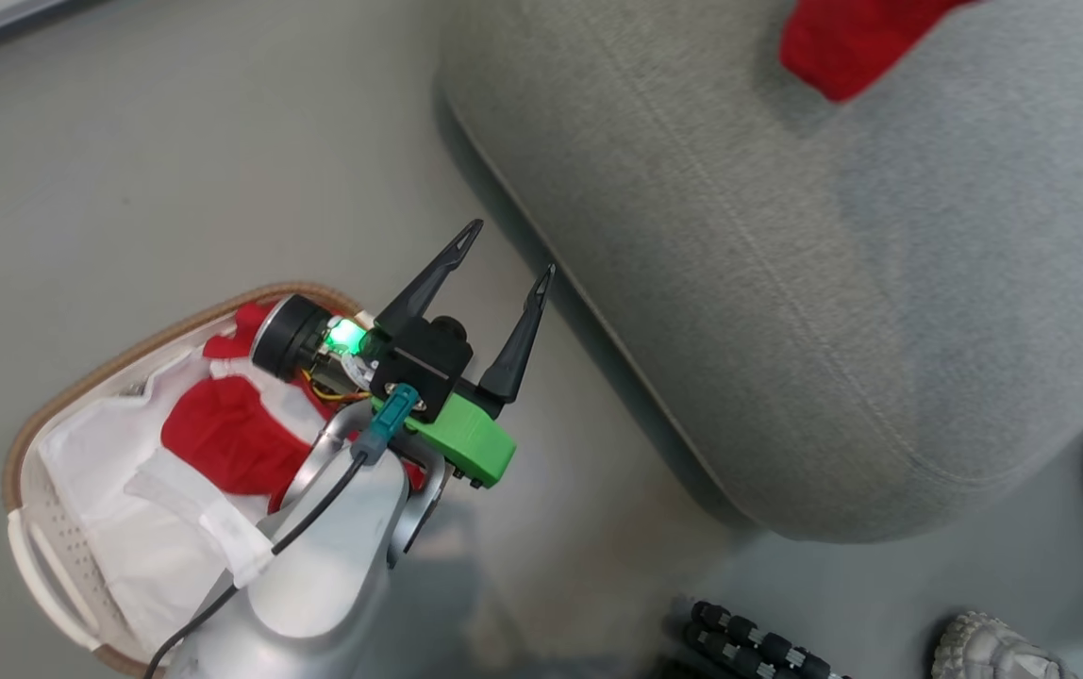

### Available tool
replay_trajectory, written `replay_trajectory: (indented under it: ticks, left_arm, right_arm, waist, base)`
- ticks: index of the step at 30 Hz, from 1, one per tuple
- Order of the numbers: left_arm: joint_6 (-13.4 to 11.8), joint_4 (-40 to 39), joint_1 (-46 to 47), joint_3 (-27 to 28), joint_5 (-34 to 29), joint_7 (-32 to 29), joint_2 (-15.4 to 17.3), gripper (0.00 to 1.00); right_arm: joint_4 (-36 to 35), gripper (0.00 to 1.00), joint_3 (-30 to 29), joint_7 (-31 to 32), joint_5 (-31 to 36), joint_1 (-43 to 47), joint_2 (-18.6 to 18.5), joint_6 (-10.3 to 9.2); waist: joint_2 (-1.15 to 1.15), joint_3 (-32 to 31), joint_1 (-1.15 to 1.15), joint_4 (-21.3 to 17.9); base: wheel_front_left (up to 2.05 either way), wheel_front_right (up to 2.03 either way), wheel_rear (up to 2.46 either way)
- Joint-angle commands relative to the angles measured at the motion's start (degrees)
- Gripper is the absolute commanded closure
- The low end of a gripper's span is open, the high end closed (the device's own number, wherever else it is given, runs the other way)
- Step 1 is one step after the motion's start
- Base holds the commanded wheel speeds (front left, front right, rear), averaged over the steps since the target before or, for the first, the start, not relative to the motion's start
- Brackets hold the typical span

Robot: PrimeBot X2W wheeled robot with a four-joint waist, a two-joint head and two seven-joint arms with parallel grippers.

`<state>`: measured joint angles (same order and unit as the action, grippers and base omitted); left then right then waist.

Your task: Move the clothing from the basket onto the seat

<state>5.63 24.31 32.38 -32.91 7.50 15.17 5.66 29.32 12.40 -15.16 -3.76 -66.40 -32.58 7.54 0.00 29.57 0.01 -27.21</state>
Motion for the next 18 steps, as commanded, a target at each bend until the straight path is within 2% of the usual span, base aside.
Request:
replay_trajectory:
  ticks: [1, 10, 17, 18]
  left_arm:
    - [0.3, -0.1, 1.3, 0.3, -0.2, 0.0, 0.3, 0.00]
    - [0.5, 0.2, 2.8, 0.4, -1.0, 0.0, 0.0, 0.00]
    - [0.5, 0.9, 1.0, 1.1, -0.8, 0.0, 0.2, 0.00]
    - [0.5, 1.1, 0.7, 1.2, -0.8, 0.0, 0.3, 0.00]
  right_arm:
    - [1.4, 1.00, -0.7, 0.0, 0.9, 0.6, 0.7, -0.10]
    - [8.9, 1.00, -9.6, 0.0, 3.0, 9.5, 7.2, -0.10]
    - [11.8, 1.00, -18.6, 0.0, 4.6, 19.0, 11.2, -0.10]
    - [11.5, 0.73, -19.9, 0.0, 4.7, 20.3, 11.9, -0.10]
  waist:
    - [0.00, 3.9, -0.01, 3.9]
    - [0.00, 6.8, -0.01, 7.7]
    - [0.00, 5.4, -0.01, 7.3]
    - [0.00, 5.0, -0.01, 7.0]
  base:
    - [0.00, 0.00, 0.00]
    - [0.00, 0.00, 0.00]
    - [0.00, 0.00, 0.00]
    - [0.00, 0.00, 0.00]
